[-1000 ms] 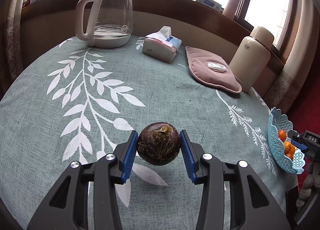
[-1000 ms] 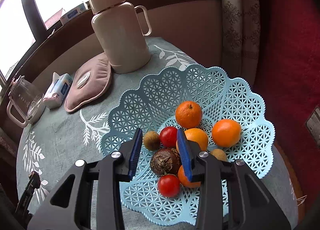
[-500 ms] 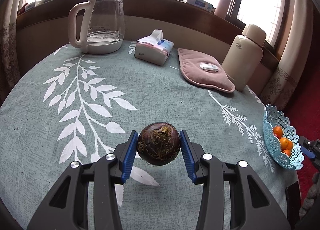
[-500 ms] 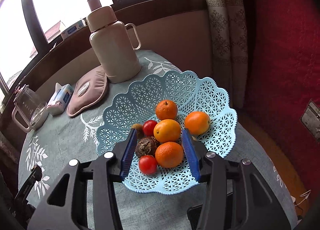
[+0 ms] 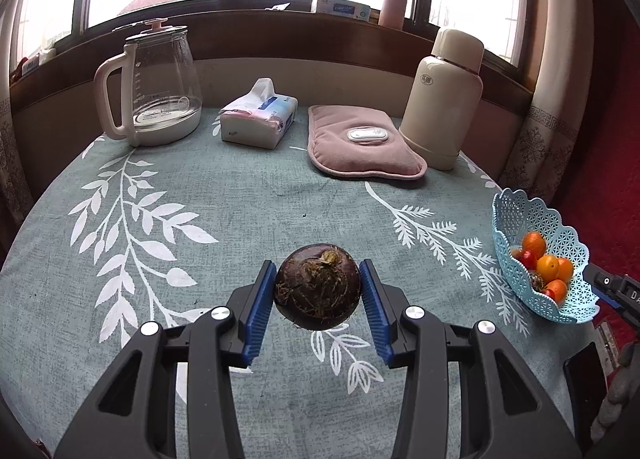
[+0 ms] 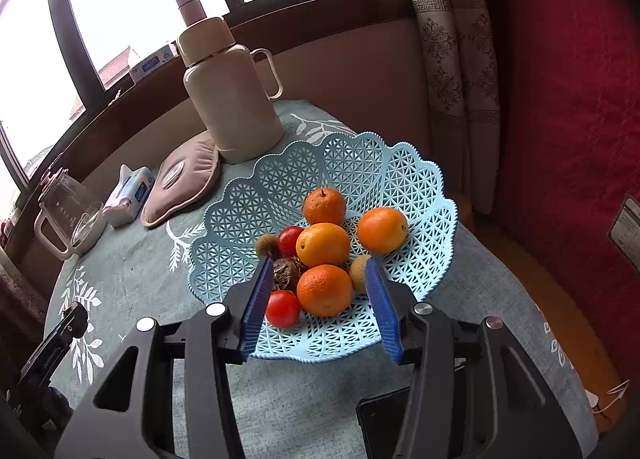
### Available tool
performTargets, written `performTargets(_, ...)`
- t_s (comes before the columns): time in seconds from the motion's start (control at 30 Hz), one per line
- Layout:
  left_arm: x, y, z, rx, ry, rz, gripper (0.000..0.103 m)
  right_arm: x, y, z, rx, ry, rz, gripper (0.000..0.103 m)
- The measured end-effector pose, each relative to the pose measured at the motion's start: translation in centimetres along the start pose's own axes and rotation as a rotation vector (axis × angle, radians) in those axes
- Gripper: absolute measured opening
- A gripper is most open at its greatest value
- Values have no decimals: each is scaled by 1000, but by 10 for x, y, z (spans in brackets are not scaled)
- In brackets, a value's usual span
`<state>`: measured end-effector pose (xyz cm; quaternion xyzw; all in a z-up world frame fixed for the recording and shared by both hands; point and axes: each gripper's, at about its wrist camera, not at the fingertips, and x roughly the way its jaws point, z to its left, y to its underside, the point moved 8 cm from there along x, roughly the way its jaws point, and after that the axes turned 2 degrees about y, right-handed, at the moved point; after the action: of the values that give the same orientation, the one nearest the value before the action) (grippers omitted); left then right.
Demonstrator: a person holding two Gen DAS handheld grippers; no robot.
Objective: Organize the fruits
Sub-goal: 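Carry the beet into the basket and open the left tool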
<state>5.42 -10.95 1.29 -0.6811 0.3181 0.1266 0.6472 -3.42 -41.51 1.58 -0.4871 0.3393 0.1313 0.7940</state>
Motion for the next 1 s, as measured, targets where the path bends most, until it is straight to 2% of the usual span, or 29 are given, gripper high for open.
performTargets(0.53,1,-13,-84,145,61,-19,43,-13,-4,-40,42,-2,-22,50)
performTargets(0.67,5,-16,-109,171,106,-16,43,-16,-7,-43,45,-11,-32,50)
performTargets(0.83,21,-14,-142,170,220,41,43,-18,-6,-47,51,-26,-33,50)
performTargets(1.0,34,-9,-171,203,270,69,43,-18,-4,-48,65,-47,-31,50)
